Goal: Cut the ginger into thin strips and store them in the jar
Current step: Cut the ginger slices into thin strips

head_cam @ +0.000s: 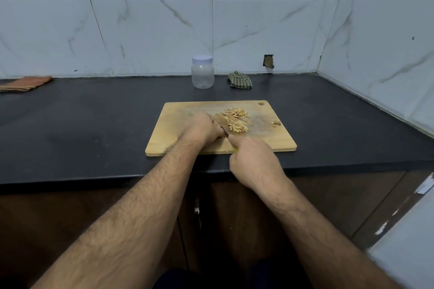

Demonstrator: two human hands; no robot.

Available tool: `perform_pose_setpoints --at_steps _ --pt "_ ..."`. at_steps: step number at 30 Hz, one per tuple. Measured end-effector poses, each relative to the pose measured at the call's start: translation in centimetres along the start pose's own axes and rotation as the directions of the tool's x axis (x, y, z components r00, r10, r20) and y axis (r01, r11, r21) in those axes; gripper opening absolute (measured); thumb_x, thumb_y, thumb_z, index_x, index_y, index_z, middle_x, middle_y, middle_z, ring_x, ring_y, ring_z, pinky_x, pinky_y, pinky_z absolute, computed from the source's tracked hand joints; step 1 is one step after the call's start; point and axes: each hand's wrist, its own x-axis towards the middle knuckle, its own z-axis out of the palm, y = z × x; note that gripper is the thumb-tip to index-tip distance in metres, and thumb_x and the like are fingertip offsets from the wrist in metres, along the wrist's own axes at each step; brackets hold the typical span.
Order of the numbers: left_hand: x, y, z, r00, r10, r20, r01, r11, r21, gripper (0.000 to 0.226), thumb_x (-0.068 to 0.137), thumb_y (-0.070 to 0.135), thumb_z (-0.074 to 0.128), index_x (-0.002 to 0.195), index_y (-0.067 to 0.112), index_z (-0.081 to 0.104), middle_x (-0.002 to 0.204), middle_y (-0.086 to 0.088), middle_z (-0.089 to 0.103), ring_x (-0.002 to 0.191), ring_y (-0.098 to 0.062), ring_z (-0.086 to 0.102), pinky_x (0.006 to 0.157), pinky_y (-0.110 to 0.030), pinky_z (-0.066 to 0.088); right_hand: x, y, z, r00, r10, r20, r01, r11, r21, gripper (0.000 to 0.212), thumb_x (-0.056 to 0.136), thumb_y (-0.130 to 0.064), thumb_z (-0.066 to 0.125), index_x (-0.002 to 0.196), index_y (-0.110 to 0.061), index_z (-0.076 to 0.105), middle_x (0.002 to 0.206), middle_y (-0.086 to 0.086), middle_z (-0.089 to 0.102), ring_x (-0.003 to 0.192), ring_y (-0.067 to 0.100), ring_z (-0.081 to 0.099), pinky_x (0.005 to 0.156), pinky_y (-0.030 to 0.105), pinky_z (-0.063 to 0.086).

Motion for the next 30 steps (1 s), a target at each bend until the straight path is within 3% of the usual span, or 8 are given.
perform_pose_setpoints --at_steps 8,13,19,23,30 --pt "0.0 0.0 0.1 0.999 0.012 -0.030 -0.011 0.999 0.030 0.019 0.082 0.036 0.071 0.070 0.023 0.064 0.088 0.006 0.069 0.090 -0.018 0.063 0.079 -0.030 0.053 -0.9 0.4 -0.2 0.999 -0.014 0.035 0.016 0.999 -0.050 0.048 0.093 -0.010 0.047 0.136 -0.030 0.053 0.117 0.004 0.063 0.100 0.024 0.056 0.082 0.037 0.053" --pt "-0.1 0.1 -0.4 1.000 0.009 0.027 -0.008 1.000 -0.019 0.008 0.081 0.026 0.075 0.077 0.021 0.070 0.080 0.006 0.068 0.083 -0.017 0.062 0.081 -0.031 0.054 -1.5 0.9 -1.2 0.999 0.016 0.037 -0.014 0.999 -0.052 0.049 0.094 -0.013 0.048 0.139 -0.032 0.052 0.122 0.004 0.063 0.108 0.024 0.058 0.086 0.037 0.054" --pt "0.1 0.0 -0.4 0.999 0.006 0.052 -0.005 1.000 -0.013 0.009 0.082 0.021 0.071 0.088 0.015 0.074 0.078 0.004 0.068 0.069 -0.017 0.056 0.071 -0.028 0.051 -1.0 0.5 -1.1 1.000 0.025 -0.006 -0.025 0.999 0.043 0.054 0.094 -0.014 0.047 0.144 -0.032 0.049 0.132 0.002 0.061 0.111 0.021 0.059 0.087 0.035 0.054" --pt "0.4 -0.1 -0.1 0.998 -0.034 0.051 0.035 0.999 -0.019 0.018 0.076 0.026 0.073 0.090 0.014 0.073 0.090 -0.004 0.073 0.075 -0.021 0.063 0.075 -0.034 0.057 -0.8 0.4 -0.9 1.000 0.015 -0.011 -0.015 0.998 0.054 0.051 0.093 -0.014 0.046 0.142 -0.030 0.052 0.126 0.002 0.063 0.108 0.022 0.059 0.087 0.037 0.054" --pt "0.4 0.0 0.1 0.998 -0.052 0.027 0.052 0.999 0.007 0.028 0.078 0.036 0.072 0.093 0.013 0.071 0.078 -0.001 0.066 0.070 -0.021 0.060 0.061 -0.026 0.044 -0.7 0.4 -0.6 1.000 0.007 0.012 -0.007 0.999 0.039 0.049 0.092 -0.012 0.047 0.137 -0.028 0.055 0.126 0.002 0.063 0.113 0.022 0.058 0.091 0.037 0.053"
